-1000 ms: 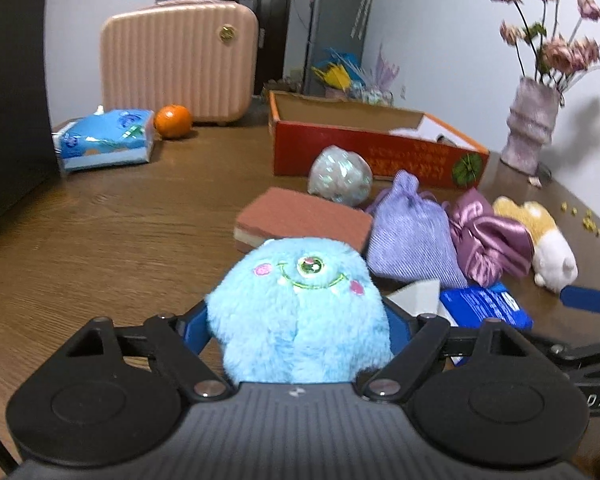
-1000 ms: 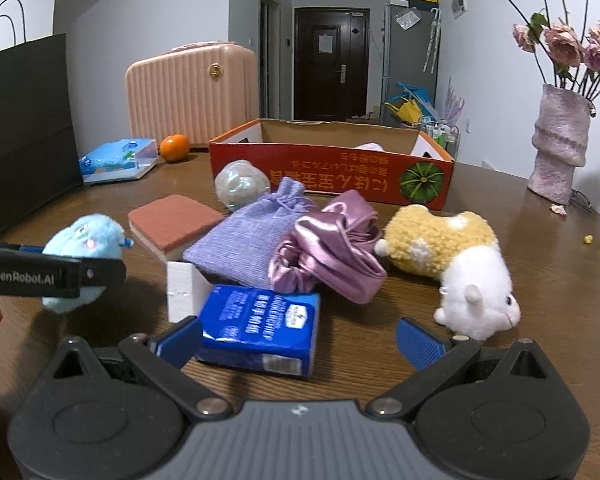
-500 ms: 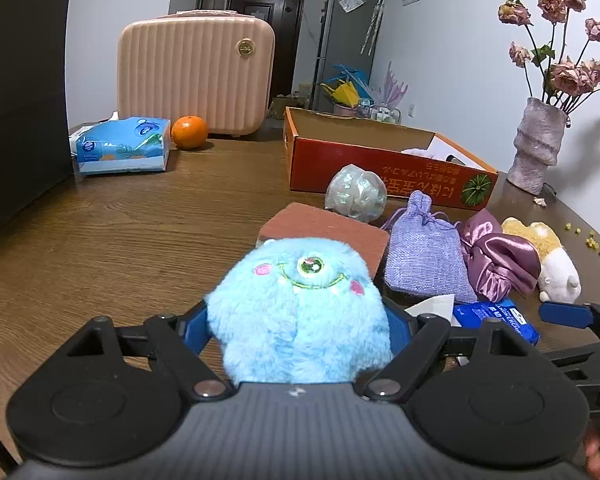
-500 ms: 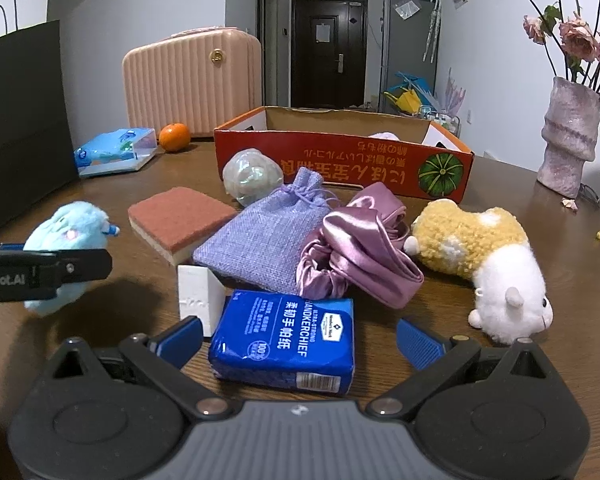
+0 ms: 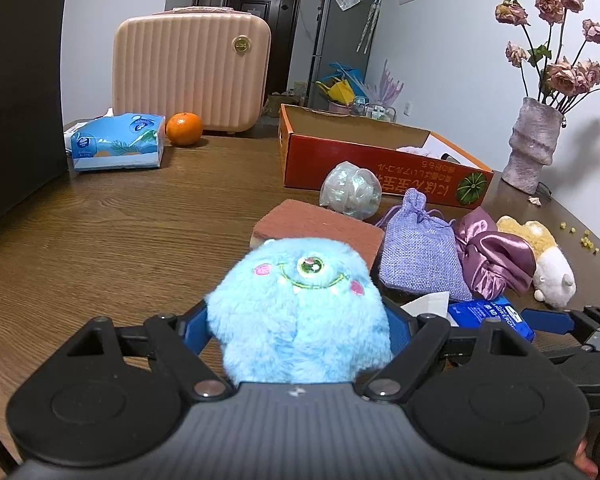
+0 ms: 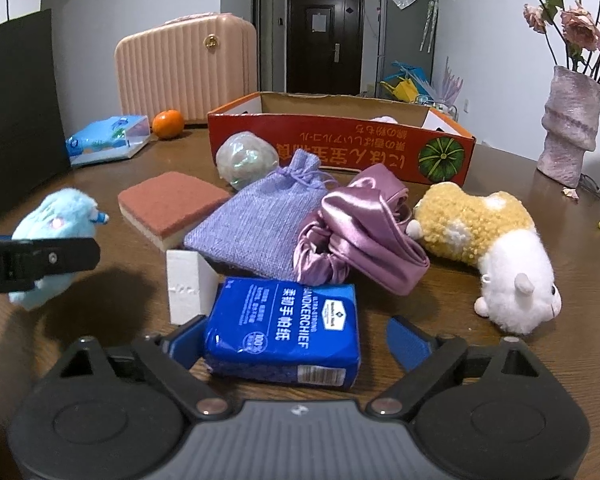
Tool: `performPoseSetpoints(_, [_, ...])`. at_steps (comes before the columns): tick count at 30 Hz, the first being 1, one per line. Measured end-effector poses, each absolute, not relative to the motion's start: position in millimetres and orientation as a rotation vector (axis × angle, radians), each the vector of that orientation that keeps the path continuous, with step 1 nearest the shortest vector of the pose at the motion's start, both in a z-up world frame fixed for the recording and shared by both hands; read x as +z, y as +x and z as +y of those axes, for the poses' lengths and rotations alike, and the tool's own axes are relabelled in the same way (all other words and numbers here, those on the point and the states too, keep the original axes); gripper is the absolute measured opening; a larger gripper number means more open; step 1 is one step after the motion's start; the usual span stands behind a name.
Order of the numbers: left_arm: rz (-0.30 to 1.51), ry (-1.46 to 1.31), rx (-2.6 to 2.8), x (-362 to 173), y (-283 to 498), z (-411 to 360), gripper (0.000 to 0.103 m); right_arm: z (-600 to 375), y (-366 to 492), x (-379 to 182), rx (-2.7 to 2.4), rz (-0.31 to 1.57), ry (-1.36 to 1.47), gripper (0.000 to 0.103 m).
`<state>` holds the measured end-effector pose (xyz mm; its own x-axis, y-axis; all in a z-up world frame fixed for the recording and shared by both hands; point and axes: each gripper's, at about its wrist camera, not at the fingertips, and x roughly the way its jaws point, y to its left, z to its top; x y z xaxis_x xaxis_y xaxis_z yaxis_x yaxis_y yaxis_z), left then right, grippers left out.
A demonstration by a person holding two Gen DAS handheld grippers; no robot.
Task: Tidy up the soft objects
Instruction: 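Grasp the light-blue fluffy plush with the left tool and lift it, then grasp the blue tissue pack with the right tool while the left tool holds the plush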
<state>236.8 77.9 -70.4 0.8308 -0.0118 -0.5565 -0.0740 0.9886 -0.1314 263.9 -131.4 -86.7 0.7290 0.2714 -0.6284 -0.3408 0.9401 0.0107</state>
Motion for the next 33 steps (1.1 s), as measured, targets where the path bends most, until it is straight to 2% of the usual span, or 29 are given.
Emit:
performPoseSetpoints(4, [0.590,-0.151,0.032,-70,237,78,0.083,-130,262,-87,0.350,0.673,-0.113,0.083])
performPoseSetpoints(6, [0.590,-0.151,0.033,-70,237,78,0.083,-130,262,-88,0.362,0.674,-0.106,0.074])
performPoseSetpoints(33, [0.567,-0.138,0.043,-59,235,74,0.083,-155,236,-55,0.379,0.529,-0.077,0.073])
